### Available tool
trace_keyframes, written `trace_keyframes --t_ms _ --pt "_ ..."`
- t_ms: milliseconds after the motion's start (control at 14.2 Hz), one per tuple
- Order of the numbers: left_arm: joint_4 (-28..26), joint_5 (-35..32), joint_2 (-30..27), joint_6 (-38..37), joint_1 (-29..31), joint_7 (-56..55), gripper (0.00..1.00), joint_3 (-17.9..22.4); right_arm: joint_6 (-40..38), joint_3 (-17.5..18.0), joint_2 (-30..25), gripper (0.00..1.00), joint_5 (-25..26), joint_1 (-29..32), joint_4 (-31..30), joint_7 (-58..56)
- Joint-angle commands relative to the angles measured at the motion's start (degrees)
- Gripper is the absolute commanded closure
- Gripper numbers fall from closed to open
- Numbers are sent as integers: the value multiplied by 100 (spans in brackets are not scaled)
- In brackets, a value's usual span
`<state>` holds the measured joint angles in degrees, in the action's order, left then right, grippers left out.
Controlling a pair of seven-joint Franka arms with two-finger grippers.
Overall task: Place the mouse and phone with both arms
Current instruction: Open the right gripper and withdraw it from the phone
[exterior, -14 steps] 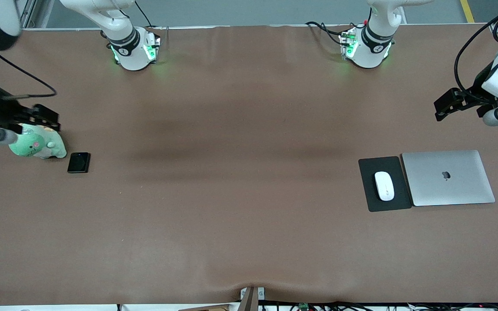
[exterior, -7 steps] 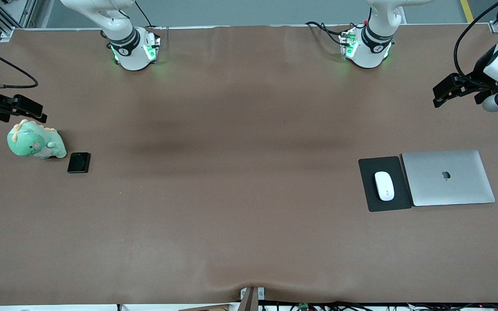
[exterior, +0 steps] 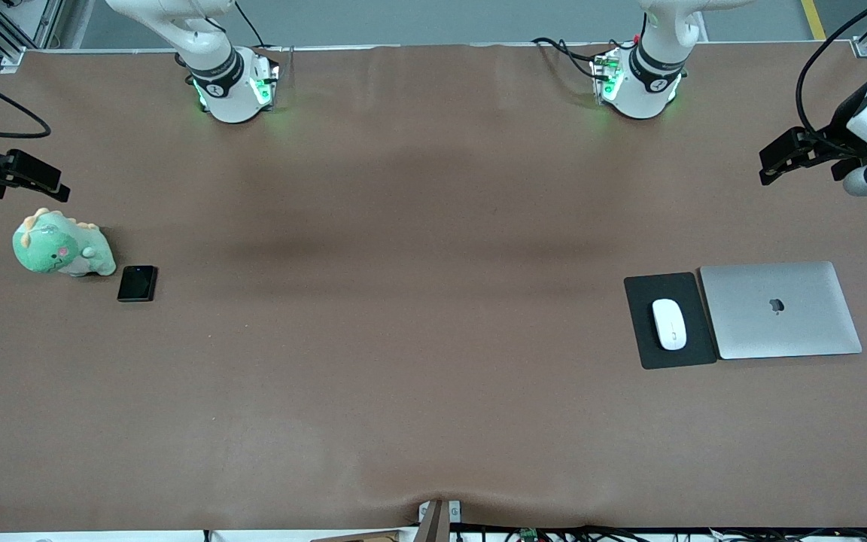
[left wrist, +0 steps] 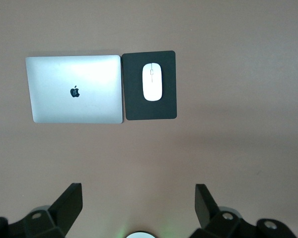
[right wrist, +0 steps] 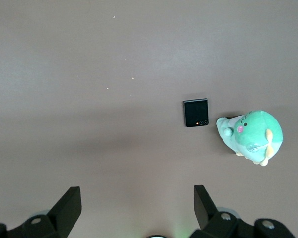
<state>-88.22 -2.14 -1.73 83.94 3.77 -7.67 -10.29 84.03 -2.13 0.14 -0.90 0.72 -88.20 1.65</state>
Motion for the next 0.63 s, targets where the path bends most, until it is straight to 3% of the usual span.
trace_keyframes --t_ms 0,563 --pt "-2 144 -47 -79 72 170 0 -8 -44 55 -119 0 99 42 -92 55" --pt "244 196 94 -97 72 152 0 -8 -132 72 -102 0 11 42 -74 152"
